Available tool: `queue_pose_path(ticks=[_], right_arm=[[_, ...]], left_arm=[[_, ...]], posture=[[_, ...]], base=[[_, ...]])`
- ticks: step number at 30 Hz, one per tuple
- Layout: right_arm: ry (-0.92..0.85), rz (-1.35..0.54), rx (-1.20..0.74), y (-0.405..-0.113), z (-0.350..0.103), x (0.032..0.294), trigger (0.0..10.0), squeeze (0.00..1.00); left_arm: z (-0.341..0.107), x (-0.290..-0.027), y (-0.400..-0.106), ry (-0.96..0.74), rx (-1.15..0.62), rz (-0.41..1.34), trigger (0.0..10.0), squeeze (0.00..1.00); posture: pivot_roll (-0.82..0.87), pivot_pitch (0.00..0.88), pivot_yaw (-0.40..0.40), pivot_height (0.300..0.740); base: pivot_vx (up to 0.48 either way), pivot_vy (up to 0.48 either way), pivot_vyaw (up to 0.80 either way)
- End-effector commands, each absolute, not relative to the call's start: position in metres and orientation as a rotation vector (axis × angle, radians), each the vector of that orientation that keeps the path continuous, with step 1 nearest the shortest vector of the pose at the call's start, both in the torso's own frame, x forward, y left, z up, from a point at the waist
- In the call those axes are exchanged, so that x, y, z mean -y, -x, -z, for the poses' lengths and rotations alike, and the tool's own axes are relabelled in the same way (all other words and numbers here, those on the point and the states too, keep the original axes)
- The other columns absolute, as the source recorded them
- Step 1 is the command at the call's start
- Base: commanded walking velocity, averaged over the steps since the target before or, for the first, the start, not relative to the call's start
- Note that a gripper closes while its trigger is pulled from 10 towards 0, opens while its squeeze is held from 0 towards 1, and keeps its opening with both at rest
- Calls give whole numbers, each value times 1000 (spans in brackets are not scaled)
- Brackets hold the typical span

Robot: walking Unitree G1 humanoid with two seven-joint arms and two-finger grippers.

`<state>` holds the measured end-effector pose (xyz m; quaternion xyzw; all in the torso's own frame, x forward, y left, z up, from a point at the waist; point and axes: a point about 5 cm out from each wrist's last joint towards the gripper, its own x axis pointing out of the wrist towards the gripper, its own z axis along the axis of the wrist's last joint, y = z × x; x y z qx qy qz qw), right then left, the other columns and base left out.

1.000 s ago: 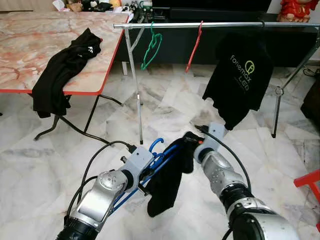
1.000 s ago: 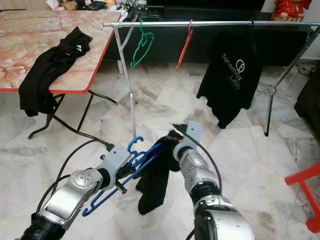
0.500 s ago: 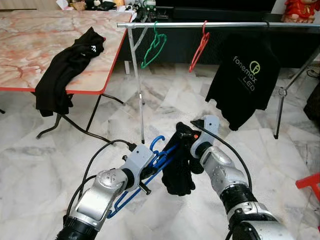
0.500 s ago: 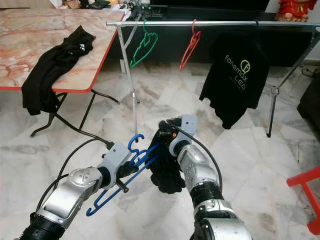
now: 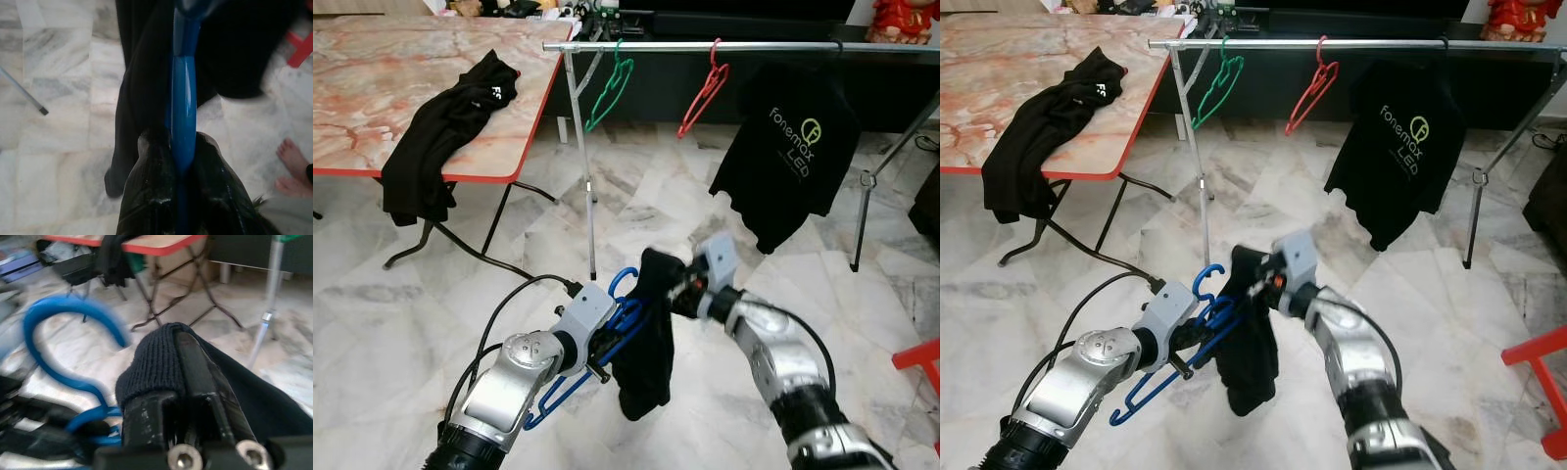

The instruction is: Hang hanger

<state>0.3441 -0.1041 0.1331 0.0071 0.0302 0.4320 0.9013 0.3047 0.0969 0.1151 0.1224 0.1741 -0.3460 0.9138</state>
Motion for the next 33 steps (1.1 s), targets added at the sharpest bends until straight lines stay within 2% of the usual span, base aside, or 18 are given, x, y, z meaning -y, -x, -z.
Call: queue_pose_path(ticks=[1, 5, 7, 9, 11, 18, 24, 27, 33], right_arm=[[4, -1007, 11, -335, -147, 99, 10000, 0], [19, -1014, 11, -333, -144, 101, 10000, 0], [15, -893, -1, -341, -141, 110, 10000, 0], [10, -853, -3, -343, -140, 114, 10000, 0], [-76, -748, 28, -346, -145, 129, 10000, 0], [-126, -899, 64, -325, -147, 120, 10000, 0], [-97, -891, 59, -326, -145, 119, 10000, 0], [-89, -1010, 79, -314, -153, 111, 10000, 0], [-56, -940, 106, -325, -161, 113, 10000, 0]], left_arm=[[-124, -96, -309, -226, -293, 692, 10000, 0], [-126, -100, -316, -210, -269, 610, 10000, 0], [-128, -102, -319, -182, -251, 568, 10000, 0], [-129, -103, -320, -171, -247, 561, 10000, 0], [-132, -107, -321, -137, -226, 537, 10000, 0], [-133, -100, -320, -101, -213, 573, 10000, 0], [-135, -94, -319, -54, -201, 597, 10000, 0], [-136, -88, -314, -28, -206, 658, 10000, 0], [-137, -75, -302, -7, -204, 804, 10000, 0]], posture=[[85, 170, -47, 740], [83, 171, -45, 740], [85, 170, -47, 740], [85, 170, -47, 740], [84, 171, -46, 740], [76, 169, -46, 740], [75, 169, -48, 740], [73, 173, -49, 740], [73, 174, -49, 740]], base=[[0, 0, 0], [0, 0, 0], [0, 0, 0], [0, 0, 0], [0, 0, 0], [0, 0, 0], [0, 0, 0], [0, 0, 0], [0, 0, 0]])
